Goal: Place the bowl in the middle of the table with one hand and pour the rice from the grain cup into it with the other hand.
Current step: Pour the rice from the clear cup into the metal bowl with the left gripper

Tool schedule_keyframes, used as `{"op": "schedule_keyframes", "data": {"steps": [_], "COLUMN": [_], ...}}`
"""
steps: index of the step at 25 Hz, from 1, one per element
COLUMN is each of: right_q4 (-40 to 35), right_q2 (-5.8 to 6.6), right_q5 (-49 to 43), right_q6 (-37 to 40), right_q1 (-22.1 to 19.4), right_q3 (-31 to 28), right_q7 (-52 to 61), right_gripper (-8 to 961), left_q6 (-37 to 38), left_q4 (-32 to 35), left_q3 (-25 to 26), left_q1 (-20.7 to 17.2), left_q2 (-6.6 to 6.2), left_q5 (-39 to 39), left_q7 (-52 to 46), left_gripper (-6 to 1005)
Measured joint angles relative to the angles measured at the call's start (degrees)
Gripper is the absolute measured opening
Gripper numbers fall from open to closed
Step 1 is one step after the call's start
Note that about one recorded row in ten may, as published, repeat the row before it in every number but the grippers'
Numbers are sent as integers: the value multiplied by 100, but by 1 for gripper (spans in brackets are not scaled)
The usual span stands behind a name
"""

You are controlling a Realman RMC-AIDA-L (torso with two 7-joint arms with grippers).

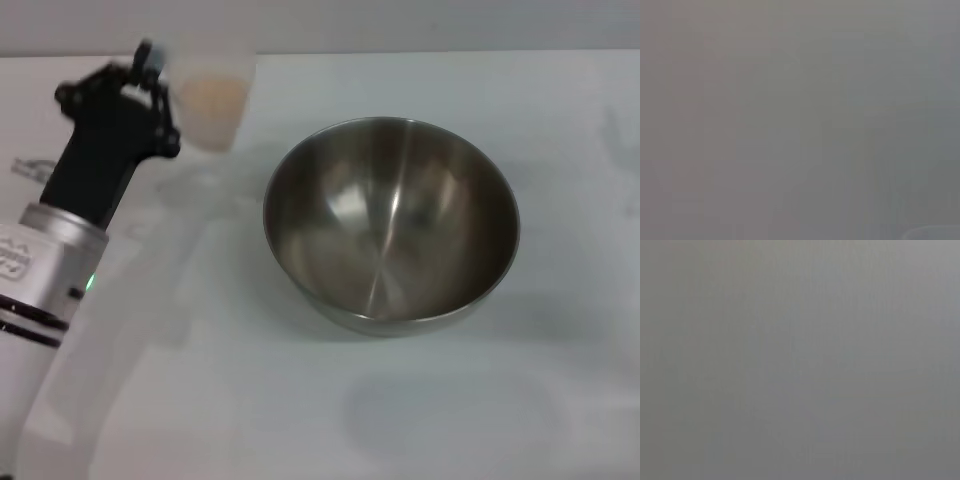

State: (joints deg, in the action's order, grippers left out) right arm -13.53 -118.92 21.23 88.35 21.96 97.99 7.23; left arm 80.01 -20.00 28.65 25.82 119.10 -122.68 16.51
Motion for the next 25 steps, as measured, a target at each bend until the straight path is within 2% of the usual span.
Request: {"op": "schedule_keyframes", "data": {"steps": [2, 5, 6, 11, 15, 16, 20, 21, 25], "right_q4": [-7, -6, -7, -6, 1, -1, -2, -1, 1], "right_q2": [0, 3, 4, 2, 0, 0, 1, 5, 7], "right_q5": [2, 4, 5, 5, 5, 5, -8, -24, -26], "right_q6": [5, 8, 11, 166, 237, 273, 311, 320, 338], "right_q1": [8, 49, 51, 37, 30, 21, 18, 14, 8], "right_q3": [0, 0, 0, 0, -5, -28, -42, -44, -44], "right_q7": [1, 0, 0, 0, 0, 0, 0, 0, 0], "right_gripper": [729, 730, 730, 730, 730, 730, 729, 729, 729], "left_q6": [0, 123, 123, -286, -405, -518, -583, -720, -837], "left_q4": [0, -218, -218, -674, -710, -741, -758, -837, -918], "left_q3": [0, -13, -13, -23, -60, -114, -186, -307, -437], "left_q1": [0, 261, 261, 321, 346, 359, 359, 329, 270], "left_q2": [0, 3, 3, 8, 8, 8, 8, 8, 9], "left_q5": [0, -502, -502, -1191, -1354, -1568, -1687, -1734, -1744], "left_q7": [0, 1434, 1434, 3929, 4652, 5467, 6067, 6978, 8206], "left_gripper": [31, 31, 31, 31, 32, 32, 32, 32, 32]}}
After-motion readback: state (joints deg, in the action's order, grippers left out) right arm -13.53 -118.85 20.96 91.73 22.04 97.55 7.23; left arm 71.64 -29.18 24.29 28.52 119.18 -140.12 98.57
